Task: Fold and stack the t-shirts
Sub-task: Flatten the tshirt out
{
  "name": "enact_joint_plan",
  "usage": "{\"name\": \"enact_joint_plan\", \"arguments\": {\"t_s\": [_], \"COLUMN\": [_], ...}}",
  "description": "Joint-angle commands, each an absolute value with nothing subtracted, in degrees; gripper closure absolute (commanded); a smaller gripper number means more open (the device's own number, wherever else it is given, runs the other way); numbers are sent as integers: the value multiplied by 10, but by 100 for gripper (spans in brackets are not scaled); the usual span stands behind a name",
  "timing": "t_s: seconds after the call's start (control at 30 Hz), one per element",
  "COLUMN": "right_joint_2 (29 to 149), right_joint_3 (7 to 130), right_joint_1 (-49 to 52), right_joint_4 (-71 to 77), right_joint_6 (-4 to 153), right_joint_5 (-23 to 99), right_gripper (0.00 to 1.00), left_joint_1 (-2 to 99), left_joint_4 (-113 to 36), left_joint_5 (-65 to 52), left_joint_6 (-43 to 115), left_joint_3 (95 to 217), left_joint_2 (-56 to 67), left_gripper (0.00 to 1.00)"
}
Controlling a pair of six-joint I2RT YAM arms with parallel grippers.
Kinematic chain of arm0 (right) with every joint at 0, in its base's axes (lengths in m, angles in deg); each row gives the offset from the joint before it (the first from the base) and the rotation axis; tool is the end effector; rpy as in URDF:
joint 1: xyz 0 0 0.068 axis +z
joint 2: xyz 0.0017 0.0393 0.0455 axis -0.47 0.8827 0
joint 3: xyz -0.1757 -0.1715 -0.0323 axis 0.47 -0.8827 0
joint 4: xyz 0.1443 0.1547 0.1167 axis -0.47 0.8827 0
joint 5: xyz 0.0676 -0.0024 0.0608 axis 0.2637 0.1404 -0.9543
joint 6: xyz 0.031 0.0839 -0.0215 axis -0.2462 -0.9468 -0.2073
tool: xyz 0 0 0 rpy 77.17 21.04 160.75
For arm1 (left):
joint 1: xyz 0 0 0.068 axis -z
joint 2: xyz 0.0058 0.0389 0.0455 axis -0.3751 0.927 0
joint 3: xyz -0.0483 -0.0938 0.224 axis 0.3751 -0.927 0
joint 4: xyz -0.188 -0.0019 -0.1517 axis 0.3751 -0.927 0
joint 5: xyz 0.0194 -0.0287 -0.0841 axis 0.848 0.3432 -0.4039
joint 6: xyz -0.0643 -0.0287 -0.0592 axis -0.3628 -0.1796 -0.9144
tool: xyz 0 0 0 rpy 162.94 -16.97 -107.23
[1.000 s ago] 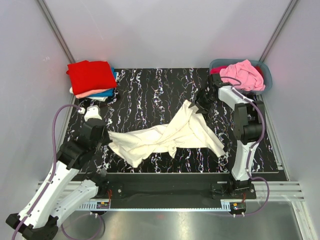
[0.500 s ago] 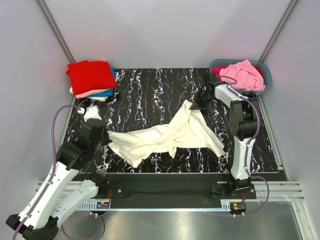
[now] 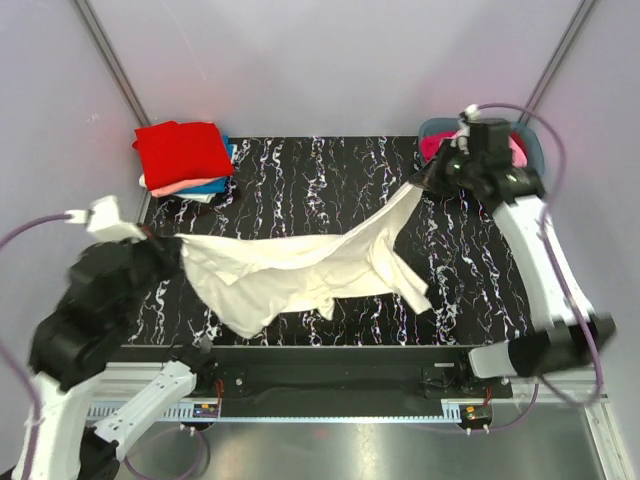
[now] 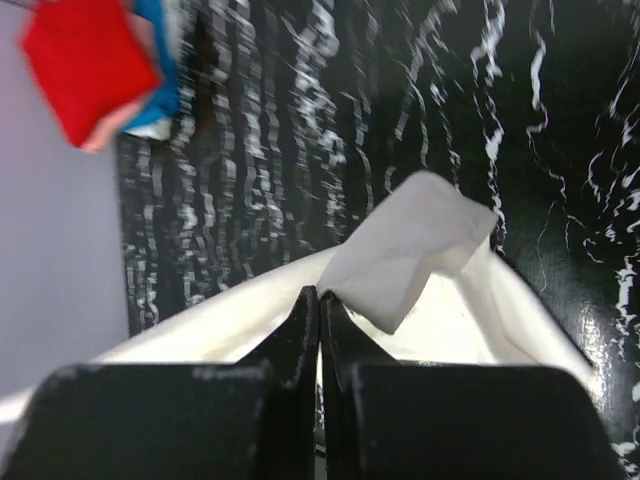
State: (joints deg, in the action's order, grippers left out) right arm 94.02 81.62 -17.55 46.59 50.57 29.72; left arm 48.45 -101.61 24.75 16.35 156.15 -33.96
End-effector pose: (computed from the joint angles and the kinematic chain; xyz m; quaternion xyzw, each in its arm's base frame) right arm 0.3295 0.0845 0.3201 0.1004 0.8992 0.2637 0.3344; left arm 0.1127 -0.0200 0.3706 -0.1430 0.8224 -0.1062 0.5403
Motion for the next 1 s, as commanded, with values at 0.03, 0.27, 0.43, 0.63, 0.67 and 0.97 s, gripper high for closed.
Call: {"name": "enact_joint_plan", "arguments": {"t_s": [0.03, 0.27, 0.43, 0.63, 0.67, 0.97], "right_joint_2": [755, 446, 343, 304, 311, 417], "right_joint_3": [835, 763, 737, 816, 846, 849], "right_joint_1": [-172, -172, -164, -164, -163, -163], "right_joint_4": [533, 502, 525, 501, 500, 454], "right_joint_6": [536, 549, 568, 576, 581, 585], "right_joint_5": [330, 345, 384, 424, 446, 547], "right_gripper": [100, 100, 100, 100, 100, 100], "left_joint_1": [481, 481, 481, 474, 468, 462], "left_joint_4": [-1002, -917, -854, -897, -898, -867], "left_joint_5": [208, 70, 51, -11, -15, 12], "left_joint_6": [204, 266, 293, 326, 331, 374], "left_joint_3": [1691, 1757, 1776, 1895, 1912, 1928], "left_joint_2": [-371, -444, -504, -455, -448, -336], "left_gripper": [100, 100, 100, 100, 100, 100]}}
